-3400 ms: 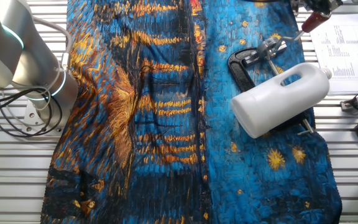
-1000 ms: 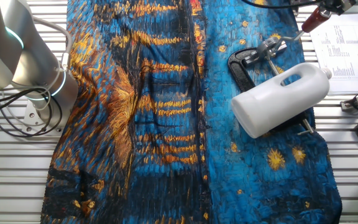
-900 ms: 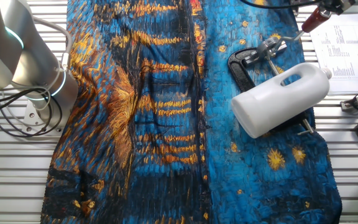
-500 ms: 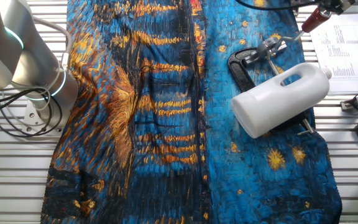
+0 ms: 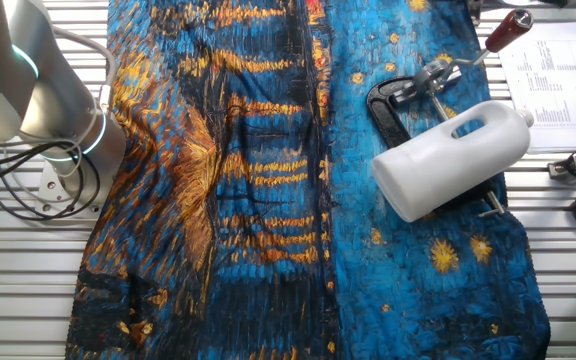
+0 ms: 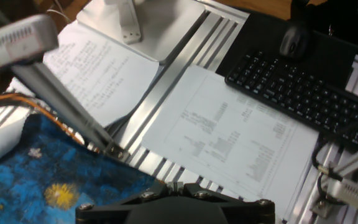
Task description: Push down the lever
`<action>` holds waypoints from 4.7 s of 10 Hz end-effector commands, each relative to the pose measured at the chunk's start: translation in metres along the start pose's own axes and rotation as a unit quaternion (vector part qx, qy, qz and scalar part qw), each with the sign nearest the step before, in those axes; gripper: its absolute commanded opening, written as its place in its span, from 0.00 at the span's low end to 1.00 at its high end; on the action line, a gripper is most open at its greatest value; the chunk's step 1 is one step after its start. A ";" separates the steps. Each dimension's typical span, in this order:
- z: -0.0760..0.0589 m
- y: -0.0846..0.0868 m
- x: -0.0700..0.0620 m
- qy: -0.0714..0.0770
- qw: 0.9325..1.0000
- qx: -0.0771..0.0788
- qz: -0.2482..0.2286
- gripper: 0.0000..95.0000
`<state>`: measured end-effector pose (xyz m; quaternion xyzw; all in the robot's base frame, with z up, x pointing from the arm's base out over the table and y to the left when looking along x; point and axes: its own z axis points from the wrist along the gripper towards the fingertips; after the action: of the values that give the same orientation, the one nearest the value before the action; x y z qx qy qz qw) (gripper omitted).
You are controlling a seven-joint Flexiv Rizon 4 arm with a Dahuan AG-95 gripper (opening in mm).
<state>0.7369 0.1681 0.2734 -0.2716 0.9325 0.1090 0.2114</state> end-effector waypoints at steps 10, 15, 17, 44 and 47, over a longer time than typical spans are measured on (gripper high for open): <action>0.039 -0.018 -0.012 0.025 1.000 0.013 -0.009 0.00; 0.047 -0.026 -0.009 0.044 0.999 0.013 -0.007 0.00; 0.051 -0.028 -0.008 0.047 0.999 0.012 -0.004 0.00; 0.046 -0.022 0.014 0.150 0.987 -0.036 0.031 0.00; 0.044 -0.020 0.013 0.153 0.987 -0.036 0.033 0.00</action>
<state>0.7529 0.1597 0.2265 -0.2610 0.9579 0.1066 0.0537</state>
